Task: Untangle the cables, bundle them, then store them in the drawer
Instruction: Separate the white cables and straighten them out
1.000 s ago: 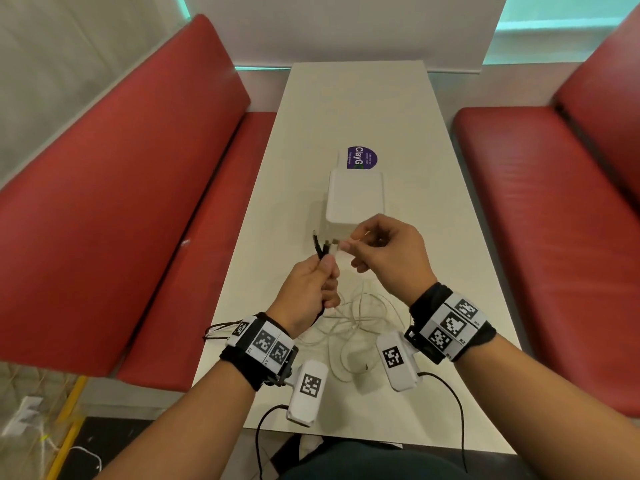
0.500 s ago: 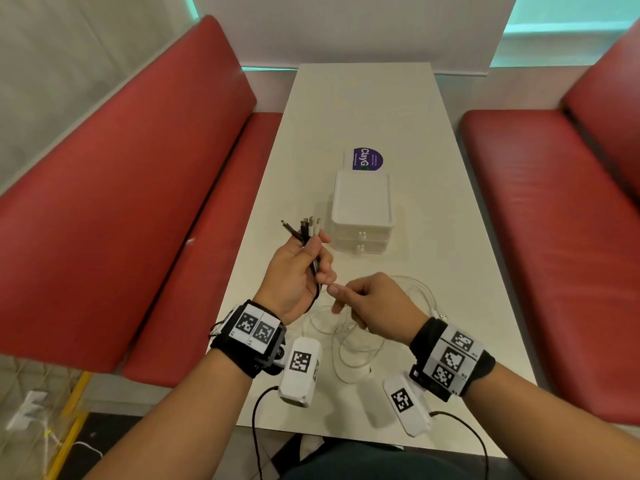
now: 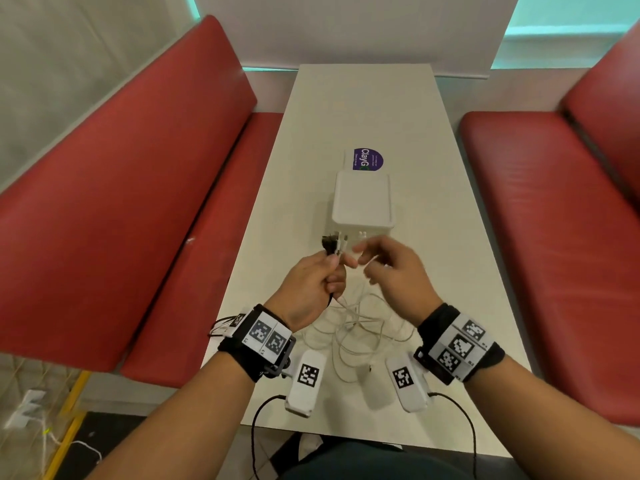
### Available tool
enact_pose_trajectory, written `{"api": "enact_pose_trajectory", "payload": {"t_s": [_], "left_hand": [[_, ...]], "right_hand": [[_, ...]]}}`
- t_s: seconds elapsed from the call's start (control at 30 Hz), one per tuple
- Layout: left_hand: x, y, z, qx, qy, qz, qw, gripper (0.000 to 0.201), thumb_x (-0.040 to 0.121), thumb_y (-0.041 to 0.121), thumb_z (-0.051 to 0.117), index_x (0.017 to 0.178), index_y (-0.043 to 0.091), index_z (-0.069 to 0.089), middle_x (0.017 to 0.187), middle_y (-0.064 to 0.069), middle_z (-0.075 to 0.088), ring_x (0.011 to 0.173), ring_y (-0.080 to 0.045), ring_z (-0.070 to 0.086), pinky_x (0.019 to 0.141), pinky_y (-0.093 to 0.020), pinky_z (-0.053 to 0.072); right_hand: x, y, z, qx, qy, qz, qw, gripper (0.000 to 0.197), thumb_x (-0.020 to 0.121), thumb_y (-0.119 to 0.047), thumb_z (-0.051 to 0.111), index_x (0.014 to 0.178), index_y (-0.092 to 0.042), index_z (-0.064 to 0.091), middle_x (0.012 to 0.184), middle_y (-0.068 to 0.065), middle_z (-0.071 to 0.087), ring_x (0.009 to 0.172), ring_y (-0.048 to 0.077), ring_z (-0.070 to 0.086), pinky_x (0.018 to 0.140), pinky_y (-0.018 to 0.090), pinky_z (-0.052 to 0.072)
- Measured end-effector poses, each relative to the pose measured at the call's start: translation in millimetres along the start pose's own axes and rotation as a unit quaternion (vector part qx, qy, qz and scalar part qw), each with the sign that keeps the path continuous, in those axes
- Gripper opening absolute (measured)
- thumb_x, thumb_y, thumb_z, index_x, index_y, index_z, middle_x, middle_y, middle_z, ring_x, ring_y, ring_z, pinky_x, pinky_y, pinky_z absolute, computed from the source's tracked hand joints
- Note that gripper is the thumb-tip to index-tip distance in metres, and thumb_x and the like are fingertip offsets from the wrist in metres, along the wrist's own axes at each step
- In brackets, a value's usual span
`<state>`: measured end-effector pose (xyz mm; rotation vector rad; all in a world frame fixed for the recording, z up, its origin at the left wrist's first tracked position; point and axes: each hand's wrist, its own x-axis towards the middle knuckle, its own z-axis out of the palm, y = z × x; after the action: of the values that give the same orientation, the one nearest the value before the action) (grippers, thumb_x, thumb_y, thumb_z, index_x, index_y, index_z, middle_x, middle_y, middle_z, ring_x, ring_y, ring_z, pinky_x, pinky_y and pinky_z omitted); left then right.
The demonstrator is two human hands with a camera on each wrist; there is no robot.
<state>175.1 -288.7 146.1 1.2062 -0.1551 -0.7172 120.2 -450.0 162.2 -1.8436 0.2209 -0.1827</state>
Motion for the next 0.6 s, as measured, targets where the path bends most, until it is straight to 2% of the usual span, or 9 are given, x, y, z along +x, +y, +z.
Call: {"api": "enact_pose_trajectory", "payload": {"t_s": [0.07,0.13,0.17,0.23,0.37,0.43,0.5,0.57,0.6], "left_hand": [[-1,-6,1,0.016,-0.01,0.0,1.0,0.031,0.108,0.014,0.035,0.095,0.003,0.061,0.064,0.004,0.036,0.057,-0.008,0.036,0.061,-0.024,0.03],[-2,-8,4,0.017,-0.023,0.008,1.0,0.026,0.101,0.017,0.042,0.092,0.007,0.064,0.073,-0.004,0.038,0.059,-0.009,0.037,0.062,-0.026,0.028],[-3,-9,6,0.017,-0.026,0.013,0.999,0.025,0.098,0.018,0.044,0.091,0.01,0.067,0.081,-0.007,0.038,0.06,-0.01,0.037,0.063,-0.027,0.028],[-3,-8,9,0.012,-0.025,0.015,1.0,0.023,0.094,0.017,0.045,0.09,0.011,0.066,0.086,-0.009,0.039,0.062,-0.01,0.037,0.064,-0.028,0.028],[-6,-2,7,0.017,-0.042,-0.011,0.999,0.016,0.089,0.013,0.045,0.094,0.005,0.058,0.074,-0.005,0.037,0.059,-0.013,0.033,0.063,-0.028,0.033],[-8,1,5,0.036,-0.055,-0.028,0.997,0.018,0.086,0.008,0.044,0.094,0.004,0.059,0.067,-0.004,0.035,0.056,-0.014,0.029,0.062,-0.029,0.037],[-9,5,6,0.025,-0.06,-0.04,0.997,0.018,0.085,0.008,0.044,0.091,0.004,0.06,0.063,-0.001,0.03,0.056,-0.015,0.021,0.061,-0.029,0.037],[-11,8,8,0.006,-0.059,-0.05,0.997,0.019,0.091,0.021,0.049,0.089,0.006,0.061,0.067,-0.002,0.021,0.06,-0.017,0.015,0.06,-0.028,0.035],[-11,8,8,0.007,-0.055,-0.052,0.997,0.026,0.094,0.03,0.049,0.088,0.007,0.06,0.07,-0.004,0.017,0.061,-0.017,0.013,0.06,-0.027,0.034]], "right_hand": [[5,-13,-8,0.069,0.005,-0.043,0.997,0.029,0.086,-0.017,0.067,0.113,-0.027,0.071,0.094,0.002,0.07,0.077,0.023,0.061,0.07,0.037,0.055],[6,-25,-8,0.053,-0.002,-0.074,0.996,0.029,0.088,-0.028,0.077,0.116,-0.034,0.072,0.1,-0.001,0.07,0.079,0.026,0.062,0.072,0.031,0.055],[6,-29,-6,0.041,0.004,-0.08,0.996,0.026,0.086,-0.032,0.08,0.111,-0.035,0.076,0.101,-0.004,0.07,0.078,0.024,0.062,0.072,0.027,0.054],[8,-33,1,0.047,0.02,-0.081,0.995,0.015,0.082,-0.031,0.082,0.096,-0.026,0.082,0.097,-0.003,0.069,0.075,0.024,0.063,0.067,0.022,0.052],[13,-31,8,0.038,0.024,-0.075,0.996,0.009,0.087,-0.022,0.079,0.085,-0.013,0.079,0.089,0.009,0.069,0.066,0.021,0.063,0.059,0.018,0.051],[15,-30,8,0.026,0.015,-0.065,0.997,0.011,0.09,-0.021,0.075,0.083,-0.013,0.075,0.085,0.01,0.069,0.059,0.024,0.062,0.057,0.021,0.052],[15,-28,9,0.016,-0.001,-0.069,0.998,0.013,0.093,-0.021,0.073,0.081,-0.015,0.071,0.081,0.007,0.067,0.051,0.025,0.06,0.058,0.031,0.054],[16,-27,10,0.004,-0.002,-0.078,0.997,0.014,0.093,-0.023,0.073,0.081,-0.015,0.07,0.082,0.007,0.065,0.052,0.023,0.06,0.061,0.039,0.055],[17,-26,11,-0.011,0.007,-0.086,0.996,0.013,0.092,-0.024,0.073,0.081,-0.017,0.071,0.083,0.007,0.063,0.057,0.022,0.061,0.063,0.038,0.055]]}}
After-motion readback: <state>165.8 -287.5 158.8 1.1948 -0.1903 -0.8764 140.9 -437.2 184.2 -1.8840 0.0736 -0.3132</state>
